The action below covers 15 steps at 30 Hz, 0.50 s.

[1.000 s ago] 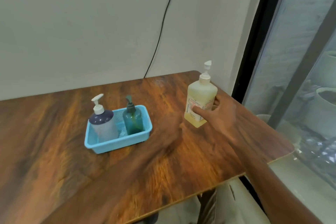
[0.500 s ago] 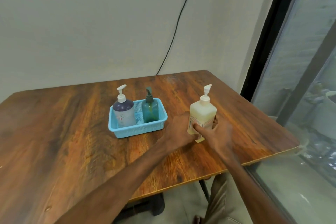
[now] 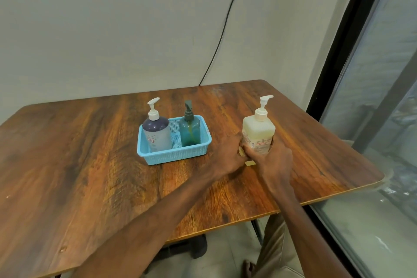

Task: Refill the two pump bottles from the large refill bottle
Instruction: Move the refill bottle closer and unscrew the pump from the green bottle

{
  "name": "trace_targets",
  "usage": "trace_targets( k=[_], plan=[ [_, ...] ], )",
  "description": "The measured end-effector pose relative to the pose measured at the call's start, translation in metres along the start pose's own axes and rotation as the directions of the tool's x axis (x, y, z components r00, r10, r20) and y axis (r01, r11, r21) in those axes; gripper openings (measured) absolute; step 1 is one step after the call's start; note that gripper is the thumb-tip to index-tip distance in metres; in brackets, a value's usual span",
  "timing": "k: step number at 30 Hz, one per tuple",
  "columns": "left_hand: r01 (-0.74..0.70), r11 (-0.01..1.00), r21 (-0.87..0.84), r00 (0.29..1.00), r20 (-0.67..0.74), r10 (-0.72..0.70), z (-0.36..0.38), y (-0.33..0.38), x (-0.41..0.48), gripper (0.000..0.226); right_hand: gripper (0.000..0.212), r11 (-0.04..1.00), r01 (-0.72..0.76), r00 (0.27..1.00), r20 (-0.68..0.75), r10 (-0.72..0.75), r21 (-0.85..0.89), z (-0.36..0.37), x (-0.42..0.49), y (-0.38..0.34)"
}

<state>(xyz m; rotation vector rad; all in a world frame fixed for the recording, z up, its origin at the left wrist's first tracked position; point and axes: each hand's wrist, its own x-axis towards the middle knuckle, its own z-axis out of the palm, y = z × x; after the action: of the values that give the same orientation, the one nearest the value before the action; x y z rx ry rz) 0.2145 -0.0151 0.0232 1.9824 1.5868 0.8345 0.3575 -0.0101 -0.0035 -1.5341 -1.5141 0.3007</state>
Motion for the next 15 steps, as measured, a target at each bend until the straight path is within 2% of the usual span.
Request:
trace_targets(
  k=[3, 6, 9, 12, 15],
  plan=[
    [-0.003, 0.999, 0.048, 1.000, 0.000, 0.003, 0.002, -0.002, 0.000, 0.046, 0.077, 1.000, 0.006, 1.000, 0.015, -0.006, 0.006, 0.000, 0.002, 0.002],
    [-0.033, 0.994, 0.107, 0.999, 0.005, 0.033, 0.003, -0.005, -0.009, 0.049, 0.090, 1.000, 0.006, 1.000, 0.030, -0.007, 0.024, -0.002, -0.001, 0.000],
    [-0.104, 0.978, 0.180, 0.991, -0.065, 0.117, -0.007, -0.004, -0.025, 0.045, 0.103, 0.999, 0.011, 0.996, -0.084, -0.007, 0.045, -0.010, -0.009, -0.010],
    [-0.101, 0.970, 0.222, 0.971, -0.189, 0.144, -0.019, -0.010, -0.044, 0.042, 0.093, 0.992, 0.086, 0.979, -0.191, -0.069, 0.086, -0.016, -0.018, -0.030],
    [-0.062, 0.974, 0.219, 0.956, -0.268, 0.121, -0.031, -0.024, -0.057, 0.039, 0.075, 0.971, 0.212, 0.965, -0.183, -0.190, 0.109, -0.008, -0.030, -0.056]
  ],
)
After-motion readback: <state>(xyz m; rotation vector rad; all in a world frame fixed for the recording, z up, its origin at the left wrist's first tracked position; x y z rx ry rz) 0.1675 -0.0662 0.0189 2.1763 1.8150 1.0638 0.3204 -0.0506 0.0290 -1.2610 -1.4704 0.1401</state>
